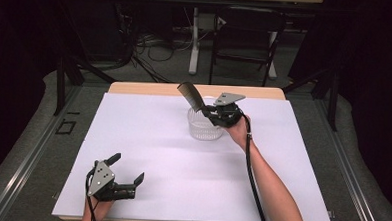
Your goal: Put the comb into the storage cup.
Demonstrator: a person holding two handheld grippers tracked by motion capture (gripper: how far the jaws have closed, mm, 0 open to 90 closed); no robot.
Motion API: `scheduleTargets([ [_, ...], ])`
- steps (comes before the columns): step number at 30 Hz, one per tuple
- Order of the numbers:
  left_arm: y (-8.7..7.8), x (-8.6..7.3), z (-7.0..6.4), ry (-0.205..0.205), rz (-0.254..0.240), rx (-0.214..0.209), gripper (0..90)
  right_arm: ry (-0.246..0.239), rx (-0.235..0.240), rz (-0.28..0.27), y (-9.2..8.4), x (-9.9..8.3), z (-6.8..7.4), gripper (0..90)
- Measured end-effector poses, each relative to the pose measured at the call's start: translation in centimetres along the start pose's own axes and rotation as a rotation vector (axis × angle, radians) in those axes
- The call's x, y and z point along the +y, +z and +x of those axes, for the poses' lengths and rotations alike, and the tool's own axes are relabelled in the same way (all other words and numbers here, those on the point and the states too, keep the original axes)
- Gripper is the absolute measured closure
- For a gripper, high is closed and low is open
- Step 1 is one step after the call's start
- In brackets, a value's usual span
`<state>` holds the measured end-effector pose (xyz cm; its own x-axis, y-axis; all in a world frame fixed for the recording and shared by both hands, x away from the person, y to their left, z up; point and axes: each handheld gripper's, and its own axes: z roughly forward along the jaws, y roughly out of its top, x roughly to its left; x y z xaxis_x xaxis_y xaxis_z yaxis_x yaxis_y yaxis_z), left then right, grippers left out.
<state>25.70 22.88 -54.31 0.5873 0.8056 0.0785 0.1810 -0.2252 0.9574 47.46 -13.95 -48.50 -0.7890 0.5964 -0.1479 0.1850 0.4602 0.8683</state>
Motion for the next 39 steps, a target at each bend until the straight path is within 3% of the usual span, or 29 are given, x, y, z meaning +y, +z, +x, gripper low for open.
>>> scheduleTargets([
  [15,0.1,0.0,0.0,0.001,0.001,-0.001,0.3,-0.015,0.017,0.066,0.6,-0.3,0.1,72.0],
  [30,0.1,0.0,0.0,-0.001,0.002,-0.002,0.3,-0.023,0.038,0.166,1.1,-0.7,0.1,71.3],
  [35,0.1,0.0,0.0,-0.001,0.002,-0.002,0.3,-0.003,0.048,0.176,1.1,-0.8,0.0,66.8],
  [39,0.1,0.0,0.0,0.0,0.003,-0.002,0.3,0.011,0.047,0.175,0.7,-0.7,-0.3,57.7],
])
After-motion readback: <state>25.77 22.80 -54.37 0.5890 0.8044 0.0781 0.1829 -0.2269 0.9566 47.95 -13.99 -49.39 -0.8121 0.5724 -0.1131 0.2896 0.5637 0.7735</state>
